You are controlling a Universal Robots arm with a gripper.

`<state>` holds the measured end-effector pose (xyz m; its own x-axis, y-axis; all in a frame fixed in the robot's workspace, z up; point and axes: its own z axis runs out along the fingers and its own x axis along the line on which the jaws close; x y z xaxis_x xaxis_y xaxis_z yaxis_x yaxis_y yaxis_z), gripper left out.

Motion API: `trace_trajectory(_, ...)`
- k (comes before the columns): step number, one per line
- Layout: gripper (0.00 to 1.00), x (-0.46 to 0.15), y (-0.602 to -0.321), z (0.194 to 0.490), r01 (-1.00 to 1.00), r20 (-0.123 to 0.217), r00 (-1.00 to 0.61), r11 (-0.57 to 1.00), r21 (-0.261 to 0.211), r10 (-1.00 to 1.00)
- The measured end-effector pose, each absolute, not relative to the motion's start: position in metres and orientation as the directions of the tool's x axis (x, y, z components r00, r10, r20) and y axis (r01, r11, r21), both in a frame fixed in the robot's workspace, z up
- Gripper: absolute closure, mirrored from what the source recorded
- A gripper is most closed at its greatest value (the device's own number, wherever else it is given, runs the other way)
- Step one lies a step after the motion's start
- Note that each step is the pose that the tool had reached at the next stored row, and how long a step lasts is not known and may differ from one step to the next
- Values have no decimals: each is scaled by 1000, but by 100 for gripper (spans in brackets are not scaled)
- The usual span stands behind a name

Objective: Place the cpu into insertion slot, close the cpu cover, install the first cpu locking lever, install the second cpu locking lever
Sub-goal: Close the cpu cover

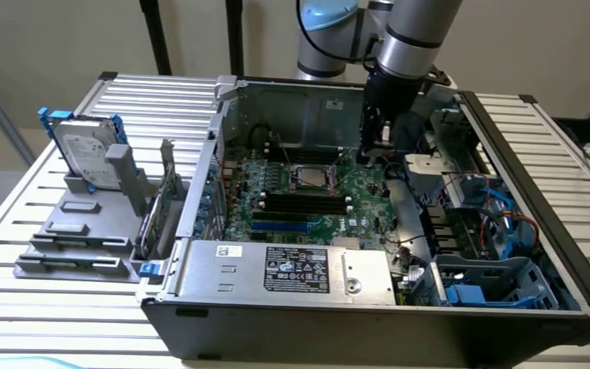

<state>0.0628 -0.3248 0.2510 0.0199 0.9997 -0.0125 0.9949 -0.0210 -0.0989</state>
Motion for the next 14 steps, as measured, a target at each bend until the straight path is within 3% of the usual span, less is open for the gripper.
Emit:
trace_trajectory(8, 89, 54, -325, 251, 982, -16, 17, -19, -186, 1000)
trace_trajectory(14, 89, 44, -325, 251, 976, -16, 14, -17, -216, 1000)
